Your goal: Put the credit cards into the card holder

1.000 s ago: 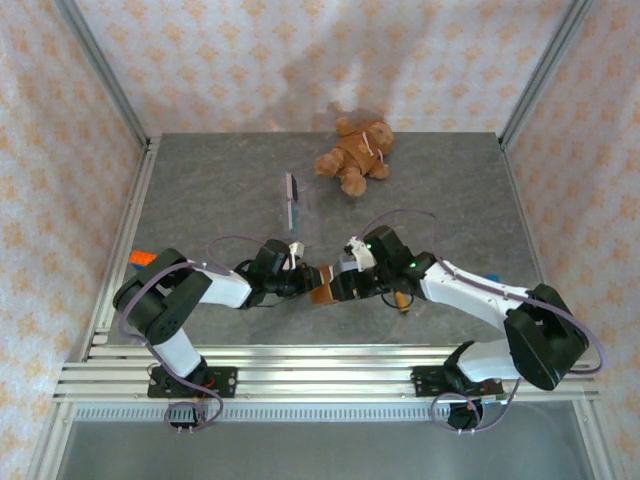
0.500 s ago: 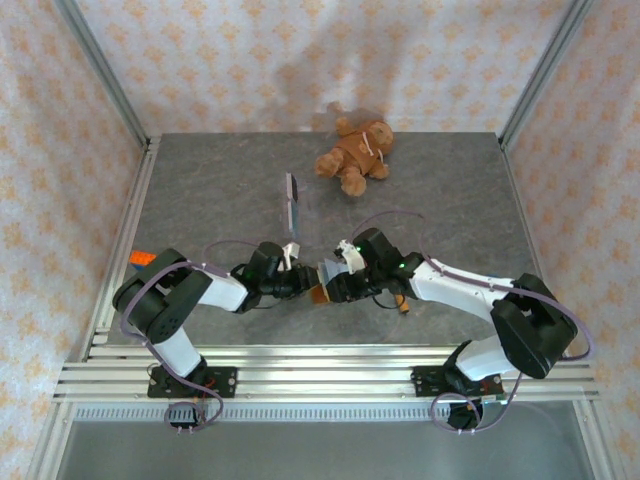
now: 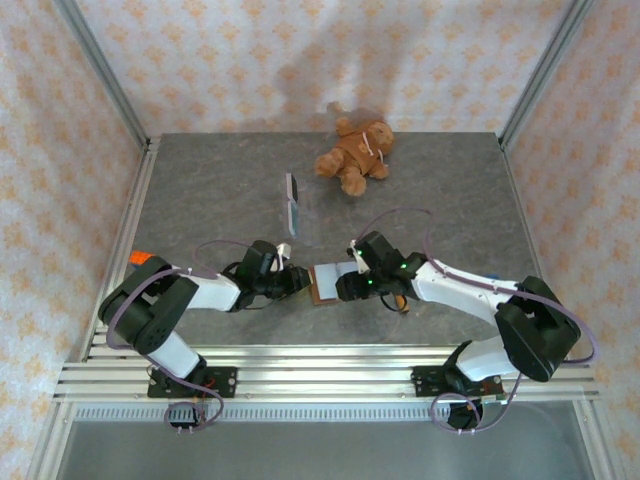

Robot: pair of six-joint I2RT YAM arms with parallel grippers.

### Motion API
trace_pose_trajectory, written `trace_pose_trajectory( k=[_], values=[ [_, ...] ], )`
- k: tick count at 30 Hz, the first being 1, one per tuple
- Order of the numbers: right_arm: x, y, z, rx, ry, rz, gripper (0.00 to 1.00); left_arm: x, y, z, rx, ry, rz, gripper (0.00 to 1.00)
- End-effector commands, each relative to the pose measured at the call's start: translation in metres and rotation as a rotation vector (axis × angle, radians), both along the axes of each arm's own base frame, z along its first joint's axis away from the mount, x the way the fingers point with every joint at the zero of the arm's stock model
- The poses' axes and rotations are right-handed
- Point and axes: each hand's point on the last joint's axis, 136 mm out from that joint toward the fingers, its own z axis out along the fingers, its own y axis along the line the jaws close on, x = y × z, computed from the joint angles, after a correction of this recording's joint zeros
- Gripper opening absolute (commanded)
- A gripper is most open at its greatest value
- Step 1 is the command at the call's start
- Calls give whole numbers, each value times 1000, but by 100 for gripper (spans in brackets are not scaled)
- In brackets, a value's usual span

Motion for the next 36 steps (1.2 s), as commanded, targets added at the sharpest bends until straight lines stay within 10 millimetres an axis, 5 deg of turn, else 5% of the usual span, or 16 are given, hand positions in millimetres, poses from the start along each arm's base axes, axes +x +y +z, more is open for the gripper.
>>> trace_pose_trajectory(
  k=[1, 9, 22, 33, 36],
  values=[
    [7, 12, 9, -35, -54, 43, 65, -3, 9, -10, 60, 23, 4, 25],
    [22, 30, -4, -185, -105, 3, 76, -3, 13, -6, 84, 12, 5, 25],
    [28, 38, -31, -278, -85, -14, 71, -3, 15, -4, 94, 8, 5, 25],
    [21, 38, -42, -274, -56, -7, 41, -3, 11, 4, 78, -6, -10, 25],
    [18, 38, -43, -256, -54, -4, 40, 1, 7, 13, 52, -20, -6, 25]
  ],
)
